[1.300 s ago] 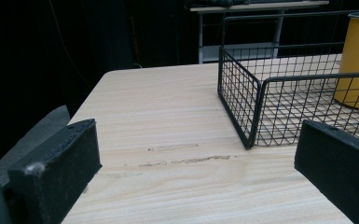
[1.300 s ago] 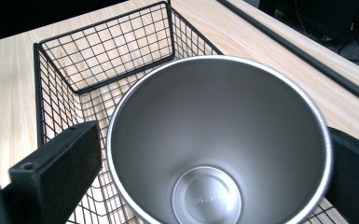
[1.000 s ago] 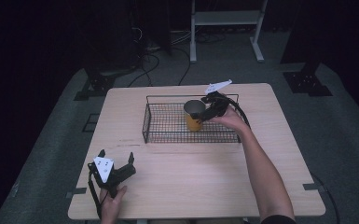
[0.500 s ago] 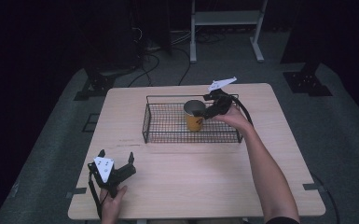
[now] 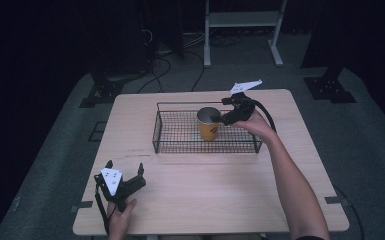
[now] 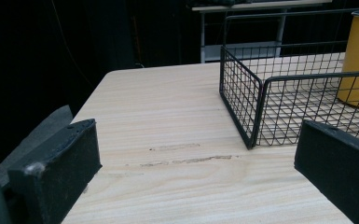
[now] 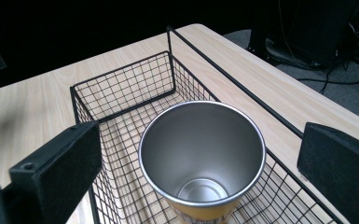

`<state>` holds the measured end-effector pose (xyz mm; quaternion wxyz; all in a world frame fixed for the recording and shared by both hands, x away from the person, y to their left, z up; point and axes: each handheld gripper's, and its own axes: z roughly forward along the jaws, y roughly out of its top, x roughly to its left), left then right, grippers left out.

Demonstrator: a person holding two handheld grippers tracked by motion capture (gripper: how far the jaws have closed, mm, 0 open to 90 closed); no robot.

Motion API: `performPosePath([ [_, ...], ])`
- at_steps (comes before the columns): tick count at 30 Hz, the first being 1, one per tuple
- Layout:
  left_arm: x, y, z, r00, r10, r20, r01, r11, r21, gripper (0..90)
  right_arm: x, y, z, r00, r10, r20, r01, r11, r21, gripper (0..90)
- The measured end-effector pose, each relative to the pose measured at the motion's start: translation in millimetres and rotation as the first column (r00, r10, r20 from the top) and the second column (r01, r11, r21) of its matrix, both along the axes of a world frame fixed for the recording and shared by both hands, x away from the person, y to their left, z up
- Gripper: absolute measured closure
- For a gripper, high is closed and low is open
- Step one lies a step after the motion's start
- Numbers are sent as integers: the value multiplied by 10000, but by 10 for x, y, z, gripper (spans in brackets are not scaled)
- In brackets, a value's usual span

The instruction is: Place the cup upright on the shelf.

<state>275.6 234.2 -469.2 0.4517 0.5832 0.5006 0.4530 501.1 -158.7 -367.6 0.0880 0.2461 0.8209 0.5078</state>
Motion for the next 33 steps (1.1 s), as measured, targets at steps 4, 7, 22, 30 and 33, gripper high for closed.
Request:
performPosePath([
  [4, -3, -2, 0, 10000, -35, -3, 35, 10000, 19, 0, -38, -34, 23, 9999, -77, 69, 76, 9999, 100, 0],
  [7, -7, -5, -1, 10000, -55, 38, 55, 10000, 37, 0, -64, -54, 31, 9999, -90, 102, 89, 9999, 103, 0],
  [22, -9, -3, -1, 10000, -40, 28, 40, 10000, 18, 0, -210, -136, 83, 9998, 179, 60, -180, 9997, 180, 0],
  [30, -9, -2, 0, 10000, -32, 18, 32, 10000, 11, 0, -303, -190, 158, 9993, 366, 109, -369, 9991, 225, 0],
  [33, -9, -5, -1, 10000, -42, 30, 41, 10000, 36, 0, -342, -217, 170, 9992, 333, 199, -340, 9988, 339, 0],
])
